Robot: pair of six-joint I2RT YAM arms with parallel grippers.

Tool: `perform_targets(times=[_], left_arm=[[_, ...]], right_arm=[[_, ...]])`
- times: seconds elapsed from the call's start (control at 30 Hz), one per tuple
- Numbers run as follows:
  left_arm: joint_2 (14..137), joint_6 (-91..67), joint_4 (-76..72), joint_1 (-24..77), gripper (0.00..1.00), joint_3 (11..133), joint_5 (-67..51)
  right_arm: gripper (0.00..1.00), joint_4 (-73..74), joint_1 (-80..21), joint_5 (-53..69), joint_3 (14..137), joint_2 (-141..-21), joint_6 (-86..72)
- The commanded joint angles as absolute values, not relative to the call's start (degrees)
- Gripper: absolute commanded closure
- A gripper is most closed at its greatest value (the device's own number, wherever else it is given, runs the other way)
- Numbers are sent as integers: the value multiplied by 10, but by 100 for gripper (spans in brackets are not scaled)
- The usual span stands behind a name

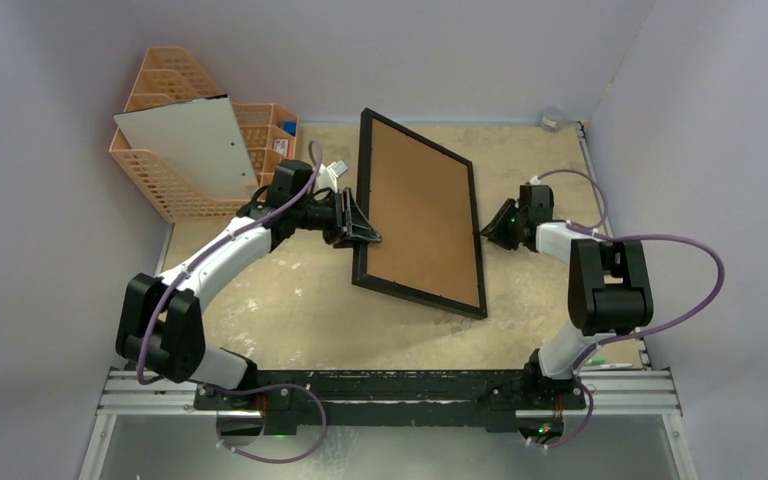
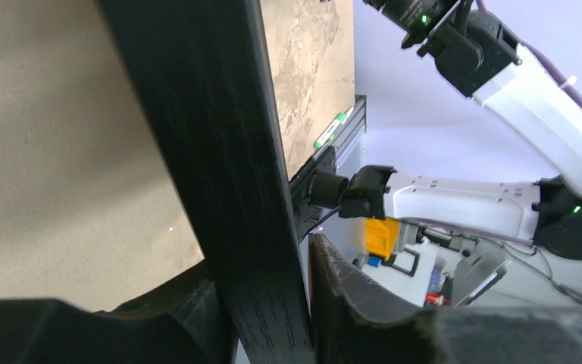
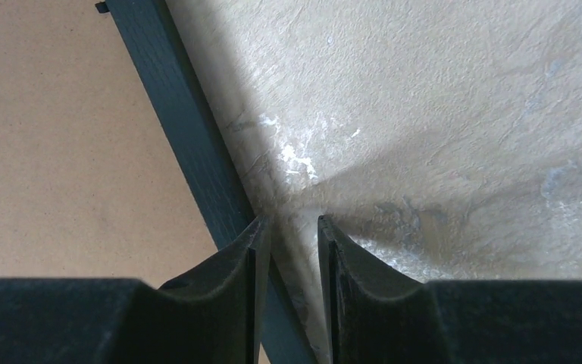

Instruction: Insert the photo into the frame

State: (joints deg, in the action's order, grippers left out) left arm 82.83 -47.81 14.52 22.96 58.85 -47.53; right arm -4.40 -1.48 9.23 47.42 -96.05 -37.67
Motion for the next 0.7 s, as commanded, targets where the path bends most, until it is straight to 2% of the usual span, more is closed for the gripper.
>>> perform_targets(times=[0.0,0.1,0.2,0.3,0.4,0.53,0.67], left_arm=[[821,-469,129,236,75,657,-452],[823,-432,186,236,99,694,-421],[832,-365,282,236,100,756,-371],[855,-274,409,235,100,850,-283],[894,-195,519,235,100,963,-164],[934,-131,595,235,100,1082,-86],[949,-101,614,236,100,1151,-19]], right_arm=[[66,23,-37,157,448,-992,-357],[66,27,-38,158,451,-982,-350],[61,52,-38,153,470,-966,-338],[48,73,-38,146,491,-947,-337],[40,103,-38,144,515,-933,-347],[34,144,-38,123,545,-913,-352],[28,161,-38,133,564,-872,-350]])
